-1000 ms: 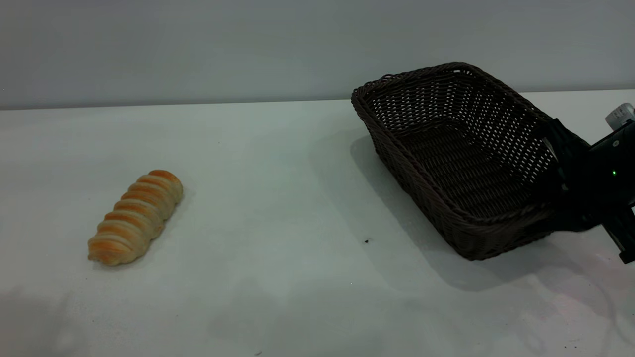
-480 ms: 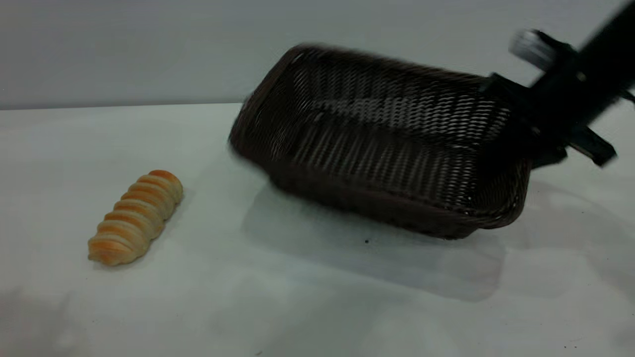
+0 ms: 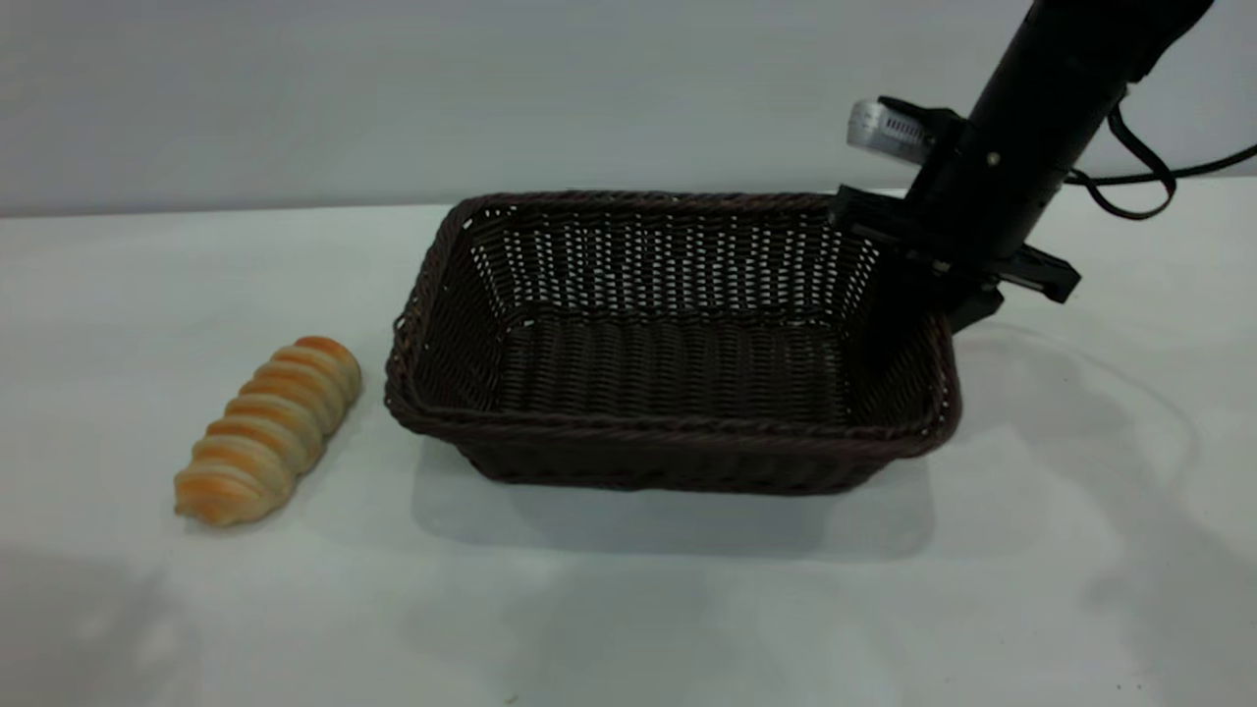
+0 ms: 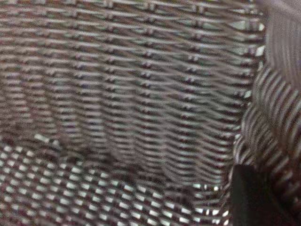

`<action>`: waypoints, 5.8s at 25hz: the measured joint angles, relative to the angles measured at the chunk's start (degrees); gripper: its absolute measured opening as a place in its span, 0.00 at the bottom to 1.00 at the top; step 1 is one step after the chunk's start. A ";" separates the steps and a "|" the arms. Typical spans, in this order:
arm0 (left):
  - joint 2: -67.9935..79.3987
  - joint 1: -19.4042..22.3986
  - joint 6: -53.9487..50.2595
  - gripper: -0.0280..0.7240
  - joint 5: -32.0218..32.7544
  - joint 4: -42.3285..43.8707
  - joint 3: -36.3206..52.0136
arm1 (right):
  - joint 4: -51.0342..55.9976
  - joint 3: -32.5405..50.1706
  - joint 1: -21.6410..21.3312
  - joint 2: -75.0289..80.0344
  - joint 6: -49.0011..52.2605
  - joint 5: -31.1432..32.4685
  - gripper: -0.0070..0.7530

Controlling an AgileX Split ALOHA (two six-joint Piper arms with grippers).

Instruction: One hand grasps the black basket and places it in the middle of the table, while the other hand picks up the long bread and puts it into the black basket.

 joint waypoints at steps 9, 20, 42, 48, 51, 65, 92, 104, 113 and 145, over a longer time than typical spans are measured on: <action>13.99 0.00 1.00 0.82 -7.57 -3.24 -0.46 | -4.85 -0.07 0.00 -2.61 -3.79 -0.56 0.69; 44.30 -3.14 3.97 0.82 -4.86 -5.58 -16.28 | -13.19 4.58 0.00 -33.00 -8.92 12.54 0.73; 66.65 -3.62 4.07 0.20 -8.18 -4.71 -28.68 | -9.69 54.13 0.00 -87.25 -15.36 6.37 0.70; 59.61 -4.43 4.07 0.16 -0.76 -3.06 -31.66 | -15.48 65.67 0.00 -104.59 -10.73 7.46 0.70; 51.85 -7.34 3.90 0.16 1.92 0.20 -34.33 | -17.80 67.96 0.00 -111.75 -7.82 7.71 0.70; 55.97 -31.75 1.28 0.14 -6.05 -0.13 -38.19 | -24.41 69.65 0.00 -122.55 -0.25 9.89 0.70; 20.36 -34.96 -8.09 0.89 33.46 10.33 -41.02 | -26.97 69.65 0.00 -137.97 2.74 10.52 0.70; -20.86 -35.03 -14.75 0.86 34.56 12.97 -6.07 | -26.98 69.65 0.00 -138.08 2.74 10.56 0.69; -42.03 -35.03 -15.12 0.84 32.97 13.04 18.00 | -26.98 69.65 0.00 -138.08 2.74 10.56 0.68; -65.57 2.09 -15.07 0.81 32.46 13.19 20.06 | -26.98 69.65 -9.18 -138.16 2.74 10.56 0.68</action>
